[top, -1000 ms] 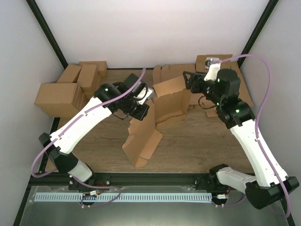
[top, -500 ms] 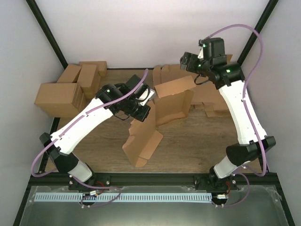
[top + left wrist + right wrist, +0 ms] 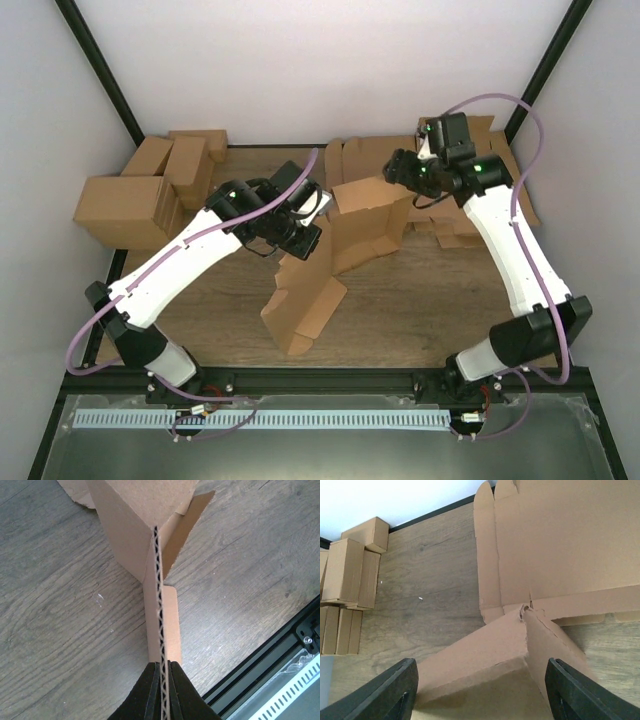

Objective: Fold the paper box

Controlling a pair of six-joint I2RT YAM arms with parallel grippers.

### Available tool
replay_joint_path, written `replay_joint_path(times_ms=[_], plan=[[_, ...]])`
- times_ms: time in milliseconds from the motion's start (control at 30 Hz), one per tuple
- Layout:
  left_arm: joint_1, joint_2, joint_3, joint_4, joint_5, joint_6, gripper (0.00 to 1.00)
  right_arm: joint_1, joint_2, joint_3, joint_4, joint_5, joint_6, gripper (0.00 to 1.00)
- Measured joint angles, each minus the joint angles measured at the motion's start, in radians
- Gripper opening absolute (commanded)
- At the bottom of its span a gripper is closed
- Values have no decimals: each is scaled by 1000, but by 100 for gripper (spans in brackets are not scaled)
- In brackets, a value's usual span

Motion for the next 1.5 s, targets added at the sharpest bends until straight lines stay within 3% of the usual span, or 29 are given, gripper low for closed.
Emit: replay_joint_path(times_ms=[333, 633, 833, 1500], plan=[[-9, 2, 0, -7, -14, -22, 4, -12, -206, -293, 184, -53, 42, 65], [-10, 13, 6, 14, 19, -39, 7, -12, -209, -420, 218, -69, 14, 70], [-10, 18, 6, 39, 48, -57, 12, -11, -201, -411, 228, -67, -37, 83], [-10, 34, 16, 66, 61, -55, 12, -39, -192, -159, 107, -3, -203, 94]])
